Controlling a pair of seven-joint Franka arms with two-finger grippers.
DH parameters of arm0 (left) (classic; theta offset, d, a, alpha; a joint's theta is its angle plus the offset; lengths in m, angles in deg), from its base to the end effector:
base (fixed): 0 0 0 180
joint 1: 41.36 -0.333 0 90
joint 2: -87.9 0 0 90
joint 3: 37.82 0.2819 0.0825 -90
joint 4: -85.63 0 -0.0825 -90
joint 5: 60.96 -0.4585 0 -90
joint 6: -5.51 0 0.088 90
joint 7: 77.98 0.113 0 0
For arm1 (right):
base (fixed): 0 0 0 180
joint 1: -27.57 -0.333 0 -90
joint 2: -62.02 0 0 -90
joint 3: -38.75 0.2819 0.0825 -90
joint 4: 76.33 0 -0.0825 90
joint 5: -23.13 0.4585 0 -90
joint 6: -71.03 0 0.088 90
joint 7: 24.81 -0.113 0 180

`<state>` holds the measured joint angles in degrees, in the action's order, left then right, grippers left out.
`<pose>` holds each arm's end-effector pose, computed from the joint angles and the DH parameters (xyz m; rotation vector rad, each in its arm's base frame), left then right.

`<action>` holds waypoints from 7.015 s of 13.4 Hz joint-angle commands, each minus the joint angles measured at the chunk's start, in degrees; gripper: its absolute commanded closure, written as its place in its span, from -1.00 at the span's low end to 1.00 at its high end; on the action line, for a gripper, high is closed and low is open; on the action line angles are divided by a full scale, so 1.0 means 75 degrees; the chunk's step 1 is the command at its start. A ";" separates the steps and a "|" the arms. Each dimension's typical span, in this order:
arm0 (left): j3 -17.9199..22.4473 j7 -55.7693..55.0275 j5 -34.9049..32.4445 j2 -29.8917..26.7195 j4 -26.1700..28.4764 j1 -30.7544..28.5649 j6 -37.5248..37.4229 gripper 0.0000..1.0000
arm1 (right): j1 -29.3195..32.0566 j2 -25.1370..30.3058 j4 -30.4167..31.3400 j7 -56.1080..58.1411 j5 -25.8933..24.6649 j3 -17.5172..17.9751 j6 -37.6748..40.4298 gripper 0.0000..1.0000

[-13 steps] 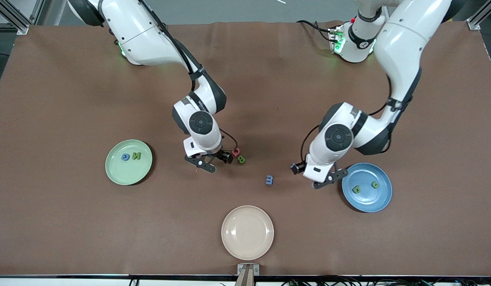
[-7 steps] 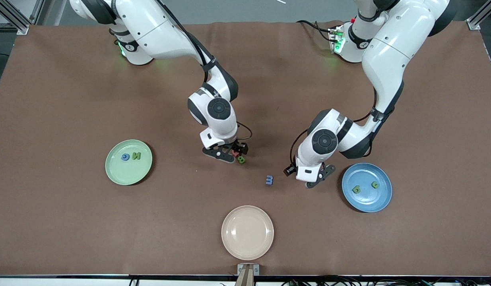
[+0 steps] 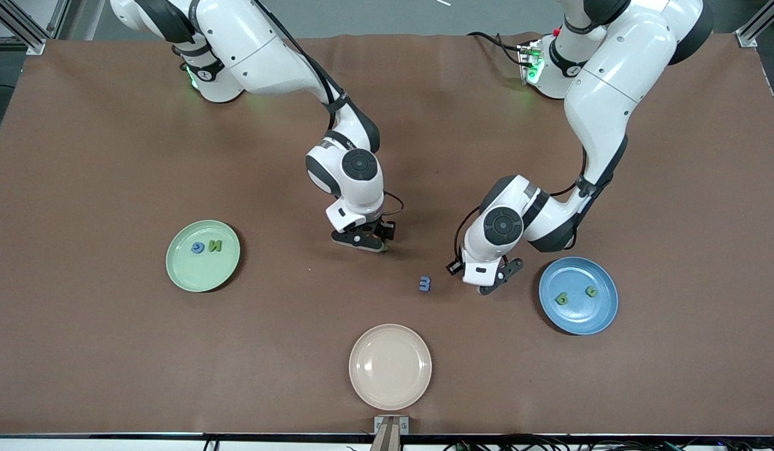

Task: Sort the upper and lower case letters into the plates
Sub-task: 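Grasp blue x with the left gripper while the right gripper grasps the pink letter, then drop x on the blue plate while the right gripper drops pink letter on green plate, then reach the left gripper to blue m while the right gripper reaches green B, then grasp blue m with the left gripper while the right gripper grasps green B, then drop m on the blue plate while the right gripper drops B on the green plate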

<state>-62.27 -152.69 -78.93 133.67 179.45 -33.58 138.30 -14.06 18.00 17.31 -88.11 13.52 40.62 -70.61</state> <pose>0.6101 -0.3630 0.0949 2.9634 0.9688 -0.1293 0.5237 0.4952 0.0887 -3.1113 0.3556 -0.1745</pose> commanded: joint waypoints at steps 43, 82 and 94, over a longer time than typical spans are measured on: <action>-0.0221 0.3696 -0.1248 0.0576 -0.1704 0.0591 0.1054 -0.81 | 0.5341 0.2682 0.2856 0.6918 0.0108 0.1110 0.0627 -1.00; -0.2490 0.5988 -0.3147 0.0085 -0.0334 -0.3094 0.0147 0.97 | 0.0640 -0.0939 -0.1540 0.1174 -0.0899 0.0794 -0.0006 0.44; -0.3092 0.6575 -0.3441 0.0108 0.0335 -0.4987 -0.1182 -0.04 | 0.3928 0.1636 0.0120 0.6650 0.0400 0.0993 0.2467 1.00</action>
<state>-84.72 -103.44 -103.52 135.27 181.00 -69.75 129.96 8.05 22.63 7.77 -47.99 13.85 46.29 -50.97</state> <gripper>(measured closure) 0.687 0.626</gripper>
